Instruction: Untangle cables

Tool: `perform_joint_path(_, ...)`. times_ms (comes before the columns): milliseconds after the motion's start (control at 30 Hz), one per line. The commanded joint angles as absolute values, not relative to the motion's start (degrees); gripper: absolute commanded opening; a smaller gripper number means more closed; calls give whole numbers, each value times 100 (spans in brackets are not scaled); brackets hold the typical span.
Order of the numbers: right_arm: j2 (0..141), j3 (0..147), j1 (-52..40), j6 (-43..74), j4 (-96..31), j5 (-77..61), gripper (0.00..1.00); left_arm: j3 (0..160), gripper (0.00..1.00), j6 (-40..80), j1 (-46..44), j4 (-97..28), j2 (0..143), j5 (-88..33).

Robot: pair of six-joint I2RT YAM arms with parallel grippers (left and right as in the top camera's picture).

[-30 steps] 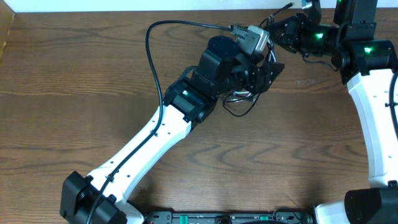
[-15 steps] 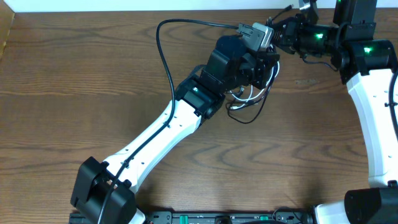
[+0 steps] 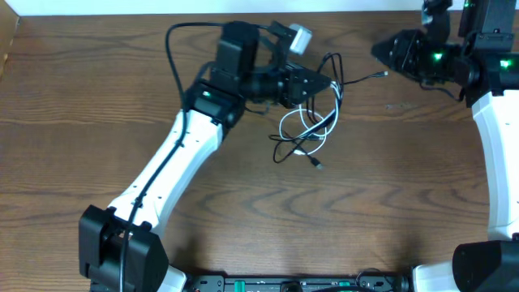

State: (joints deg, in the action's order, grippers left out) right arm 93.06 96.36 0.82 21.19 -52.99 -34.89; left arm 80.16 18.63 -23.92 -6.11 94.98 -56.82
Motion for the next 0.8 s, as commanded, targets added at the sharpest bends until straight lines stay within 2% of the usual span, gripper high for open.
perform_joint_path(0,9384,9662,-200,1022,-5610,-3439,32,8086,7,2025,-2314,-574,9312,-6344)
perform_joint_path(200,9771,9662,-832,913,-5699,-3404,22,8086,8,2335,-2316,-554,9310,-6121)
perform_joint_path(333,10162,9662,-1212,917,-5391,-3398,18,8086,7,2969,-2316,-552,9266,-5428)
perform_joint_path(600,10600,9662,-1308,1066,-5087,-3015,18,8086,8,3378,-2316,-552,9076,-4965)
perform_joint_path(767,10615,9662,-1321,1061,-4777,-3284,24,8086,7,3463,-2316,-554,9052,-4967)
